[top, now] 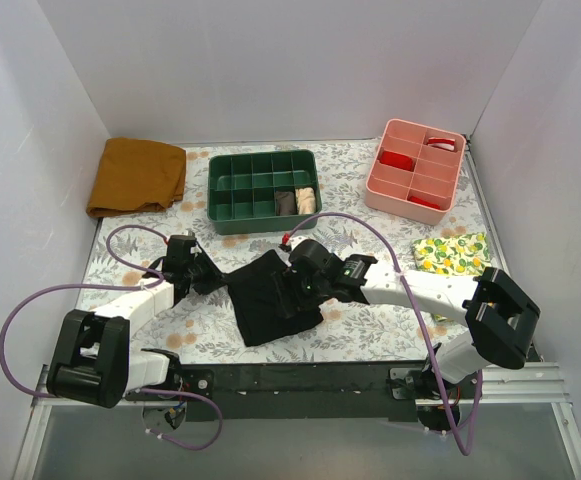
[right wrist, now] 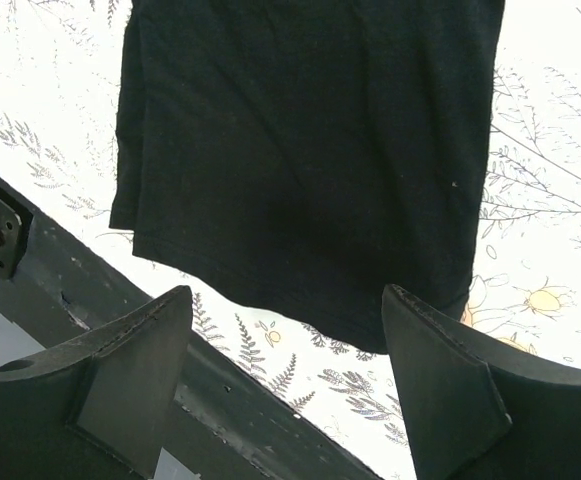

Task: Roll the underwear
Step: Fold the underwear at the center of the board.

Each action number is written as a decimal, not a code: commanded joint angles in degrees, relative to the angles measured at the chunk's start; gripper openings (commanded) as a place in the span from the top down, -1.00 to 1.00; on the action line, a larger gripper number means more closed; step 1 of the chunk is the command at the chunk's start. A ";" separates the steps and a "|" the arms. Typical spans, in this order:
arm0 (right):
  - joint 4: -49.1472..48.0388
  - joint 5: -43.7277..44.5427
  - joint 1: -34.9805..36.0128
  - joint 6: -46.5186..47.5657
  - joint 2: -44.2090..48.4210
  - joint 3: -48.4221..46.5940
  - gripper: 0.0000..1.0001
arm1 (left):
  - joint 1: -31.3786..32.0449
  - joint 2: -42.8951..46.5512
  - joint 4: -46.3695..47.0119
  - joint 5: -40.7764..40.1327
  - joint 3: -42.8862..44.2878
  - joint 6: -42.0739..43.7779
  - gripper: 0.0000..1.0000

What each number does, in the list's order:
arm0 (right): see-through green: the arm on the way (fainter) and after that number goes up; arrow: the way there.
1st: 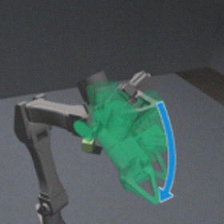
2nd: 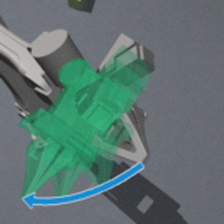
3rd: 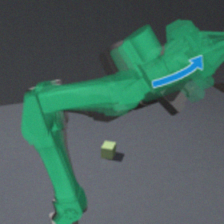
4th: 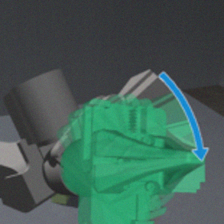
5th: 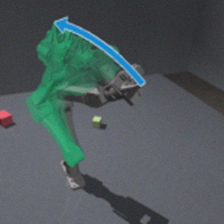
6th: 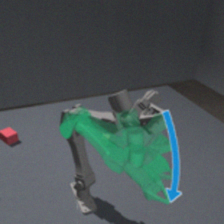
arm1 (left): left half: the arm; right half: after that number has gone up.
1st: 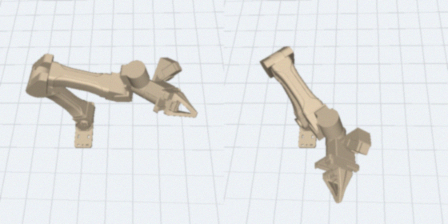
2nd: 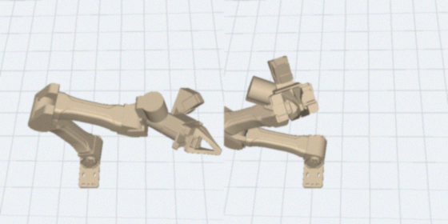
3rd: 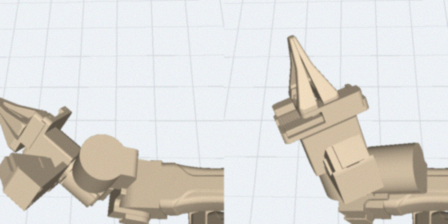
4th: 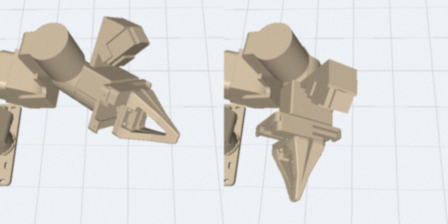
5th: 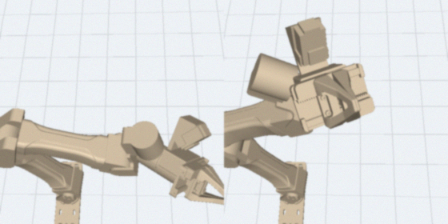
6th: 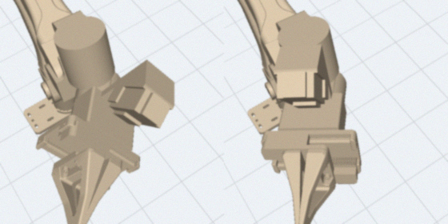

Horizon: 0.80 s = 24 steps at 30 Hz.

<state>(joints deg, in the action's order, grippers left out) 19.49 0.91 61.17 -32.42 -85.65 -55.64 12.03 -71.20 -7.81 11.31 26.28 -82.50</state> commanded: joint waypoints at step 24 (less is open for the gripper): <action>13.83 16.93 21.71 -3.17 -25.71 -30.41 -0.30 | -0.34 -6.06 -10.20 0.82 9.49 1.02 1.00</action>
<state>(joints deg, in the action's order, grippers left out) 30.35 14.98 82.28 -34.37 -110.28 -82.87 11.94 -77.93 -16.60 11.84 34.06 -82.39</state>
